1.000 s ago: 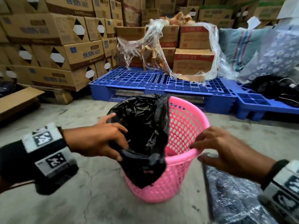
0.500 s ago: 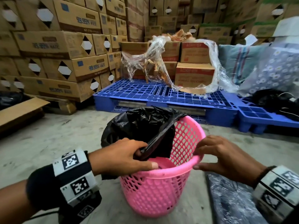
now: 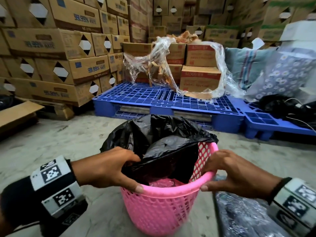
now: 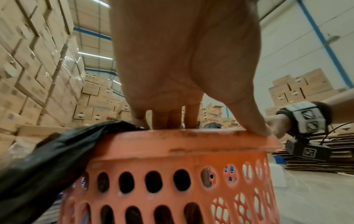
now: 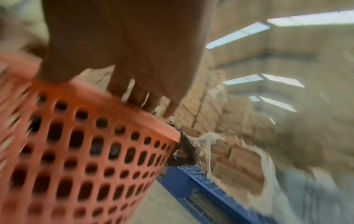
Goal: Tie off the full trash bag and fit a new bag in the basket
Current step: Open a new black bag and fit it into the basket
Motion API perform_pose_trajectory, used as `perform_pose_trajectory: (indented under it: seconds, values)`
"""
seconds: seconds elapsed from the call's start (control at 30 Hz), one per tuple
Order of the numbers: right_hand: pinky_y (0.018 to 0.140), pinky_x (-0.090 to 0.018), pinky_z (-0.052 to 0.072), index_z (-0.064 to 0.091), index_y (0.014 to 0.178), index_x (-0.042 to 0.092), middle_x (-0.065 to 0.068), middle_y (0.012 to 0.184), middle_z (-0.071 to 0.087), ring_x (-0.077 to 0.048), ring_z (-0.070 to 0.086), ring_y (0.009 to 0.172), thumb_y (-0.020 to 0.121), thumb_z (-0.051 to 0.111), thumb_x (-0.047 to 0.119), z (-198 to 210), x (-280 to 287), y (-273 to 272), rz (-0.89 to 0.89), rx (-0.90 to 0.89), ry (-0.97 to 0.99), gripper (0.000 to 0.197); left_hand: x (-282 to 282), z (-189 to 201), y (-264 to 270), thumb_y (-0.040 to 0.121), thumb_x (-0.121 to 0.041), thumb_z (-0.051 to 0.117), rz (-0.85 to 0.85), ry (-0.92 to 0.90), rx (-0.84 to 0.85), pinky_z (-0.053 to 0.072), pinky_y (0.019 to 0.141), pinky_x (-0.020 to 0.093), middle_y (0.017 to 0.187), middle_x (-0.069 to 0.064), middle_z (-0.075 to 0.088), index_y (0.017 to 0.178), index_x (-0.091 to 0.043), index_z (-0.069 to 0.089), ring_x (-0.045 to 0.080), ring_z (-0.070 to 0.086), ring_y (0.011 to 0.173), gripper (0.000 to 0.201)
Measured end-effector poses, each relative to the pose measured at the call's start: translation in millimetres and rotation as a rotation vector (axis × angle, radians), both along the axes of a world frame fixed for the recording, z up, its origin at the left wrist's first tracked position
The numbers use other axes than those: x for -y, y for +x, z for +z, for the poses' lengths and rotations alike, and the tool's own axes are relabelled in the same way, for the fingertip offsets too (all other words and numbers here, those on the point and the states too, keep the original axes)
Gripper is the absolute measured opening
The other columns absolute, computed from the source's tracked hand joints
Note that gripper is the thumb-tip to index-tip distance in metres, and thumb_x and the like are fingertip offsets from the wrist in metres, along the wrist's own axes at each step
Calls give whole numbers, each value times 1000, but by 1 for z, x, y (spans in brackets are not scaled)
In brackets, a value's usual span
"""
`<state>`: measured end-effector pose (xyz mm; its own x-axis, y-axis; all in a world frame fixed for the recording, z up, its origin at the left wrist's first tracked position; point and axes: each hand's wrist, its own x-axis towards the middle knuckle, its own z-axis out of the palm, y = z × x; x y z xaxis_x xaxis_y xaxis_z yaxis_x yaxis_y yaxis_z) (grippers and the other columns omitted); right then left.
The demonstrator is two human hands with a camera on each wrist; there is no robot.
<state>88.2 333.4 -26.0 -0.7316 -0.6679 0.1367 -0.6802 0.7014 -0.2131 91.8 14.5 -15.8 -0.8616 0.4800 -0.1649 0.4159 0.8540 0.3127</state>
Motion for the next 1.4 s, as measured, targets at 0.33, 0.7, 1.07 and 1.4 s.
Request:
perform_pose_trajectory:
  seconds: [0.33, 0.7, 1.07, 1.4]
  values:
    - [81, -31, 51, 57, 108, 35, 15, 101, 60, -4, 56, 93, 67, 46, 76, 7, 17, -5, -146, -57, -184, 59, 17, 8, -19, 66, -62, 69, -136, 14, -69, 41, 79, 21, 89, -19, 48, 87, -40, 45, -2, 45, 87, 38]
    - [55, -25, 47, 64, 71, 20, 6, 71, 63, -6, 59, 63, 78, 68, 45, 14, -3, 6, -36, 215, -196, 27, 10, -6, -8, 74, -56, 67, -310, 184, -271, 34, 62, 16, 75, -17, 44, 74, -31, 47, -1, 43, 72, 33]
    - [53, -23, 40, 60, 72, 24, 10, 69, 56, -12, 51, 61, 87, 50, 42, -27, -5, 47, 42, -354, -61, 25, 23, -26, 39, 86, -43, 56, -393, -4, -396, 53, 62, 20, 95, -15, 67, 101, -35, 60, 4, 61, 83, 17]
    - [56, -28, 58, 75, 79, 10, -3, 71, 73, -19, 69, 61, 96, 37, 13, -48, -18, 61, 252, -641, 44, 42, 9, -54, 50, 68, -41, 70, -431, -358, -482, 57, 68, 22, 92, -13, 69, 100, -28, 63, 9, 66, 82, 36]
